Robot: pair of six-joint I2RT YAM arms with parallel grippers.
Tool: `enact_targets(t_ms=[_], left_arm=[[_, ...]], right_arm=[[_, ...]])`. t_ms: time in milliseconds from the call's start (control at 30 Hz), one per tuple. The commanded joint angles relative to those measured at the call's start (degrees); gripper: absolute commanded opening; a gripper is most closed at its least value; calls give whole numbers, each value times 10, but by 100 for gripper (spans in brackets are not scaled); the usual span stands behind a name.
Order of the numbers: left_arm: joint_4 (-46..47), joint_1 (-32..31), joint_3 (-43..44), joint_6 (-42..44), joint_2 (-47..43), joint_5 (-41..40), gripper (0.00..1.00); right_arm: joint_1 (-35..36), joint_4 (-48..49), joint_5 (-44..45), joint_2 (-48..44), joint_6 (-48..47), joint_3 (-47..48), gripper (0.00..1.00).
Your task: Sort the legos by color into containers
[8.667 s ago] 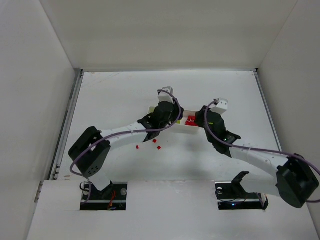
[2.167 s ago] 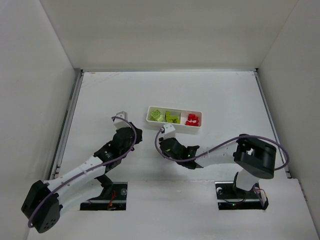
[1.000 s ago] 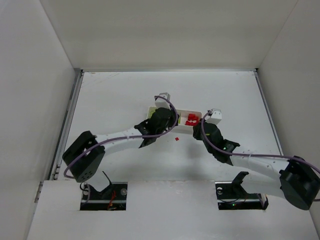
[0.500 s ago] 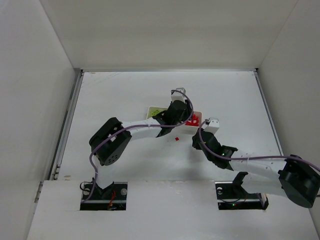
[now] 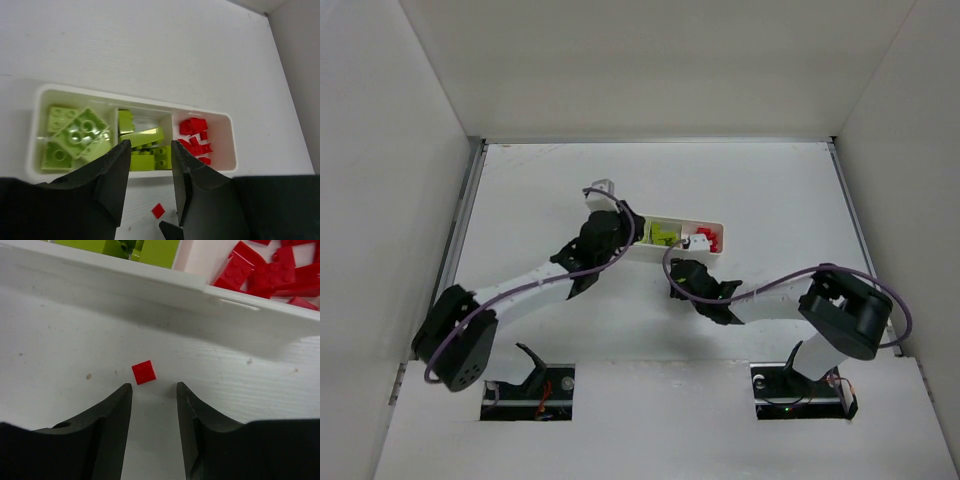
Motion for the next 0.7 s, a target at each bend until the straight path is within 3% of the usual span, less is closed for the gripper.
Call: enact_targets(t_ms=[0,233,500,667], left_arm=[[22,29,-62,-11,-89,-7,35],[-26,77,-154,-25,-235,-2,35],[-71,112,-193,-23,-312,0,35],[-95,133,-225,-28,-352,-2,40]], right_arm=[[5,35,4,34,-30,38,47],[3,25,8,59,-38,53,39],[14,3,10,76,-34,60,27],[27,-1,33,38,-26,49,22]])
